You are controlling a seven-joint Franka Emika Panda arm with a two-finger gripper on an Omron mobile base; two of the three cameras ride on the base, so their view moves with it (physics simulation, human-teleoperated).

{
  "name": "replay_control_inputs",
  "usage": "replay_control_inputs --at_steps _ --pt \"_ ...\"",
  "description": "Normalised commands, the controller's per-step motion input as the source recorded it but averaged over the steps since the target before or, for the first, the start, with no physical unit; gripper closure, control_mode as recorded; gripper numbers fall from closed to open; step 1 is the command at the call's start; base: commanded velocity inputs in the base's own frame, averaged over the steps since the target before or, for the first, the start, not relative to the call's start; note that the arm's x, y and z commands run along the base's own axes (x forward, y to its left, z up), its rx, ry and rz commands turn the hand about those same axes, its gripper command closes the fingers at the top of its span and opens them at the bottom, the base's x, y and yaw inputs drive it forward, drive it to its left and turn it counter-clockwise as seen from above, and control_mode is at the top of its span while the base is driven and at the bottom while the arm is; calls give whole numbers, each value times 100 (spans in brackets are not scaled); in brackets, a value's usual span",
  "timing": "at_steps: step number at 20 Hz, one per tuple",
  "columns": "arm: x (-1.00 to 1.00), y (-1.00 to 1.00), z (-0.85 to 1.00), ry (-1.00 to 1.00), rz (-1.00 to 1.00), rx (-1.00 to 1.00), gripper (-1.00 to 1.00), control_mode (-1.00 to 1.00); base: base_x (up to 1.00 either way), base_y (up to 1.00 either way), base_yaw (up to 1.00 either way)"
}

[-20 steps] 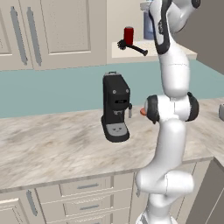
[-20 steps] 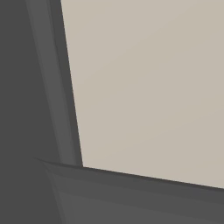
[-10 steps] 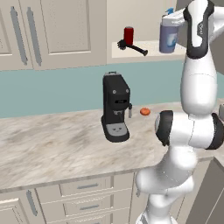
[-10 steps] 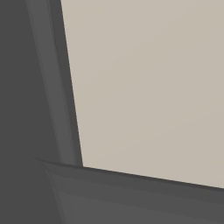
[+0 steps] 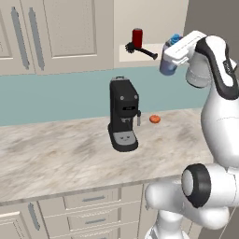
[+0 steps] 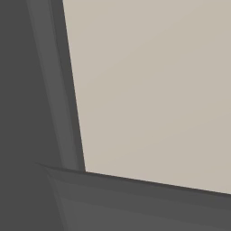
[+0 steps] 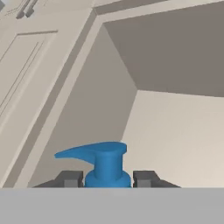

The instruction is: Pick the dish brush and soap dispenser from the cabinet and place them on the counter.

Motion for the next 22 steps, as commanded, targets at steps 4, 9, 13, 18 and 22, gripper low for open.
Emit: replay_control_inputs --at_steps 4,9,13,18,22 --pt "-50 5 -26 -8 0 0 100 -100 0 0 0" --pt "-48 3 -39 -2 0 0 100 -100 0 0 0" --pt "-45 0 -47 0 0 1 100 -100 0 0 0" --pt "-9 0 -31 7 0 1 100 -100 0 0 0" --pt "10 -12 -26 11 0 20 100 -100 0 0 0"
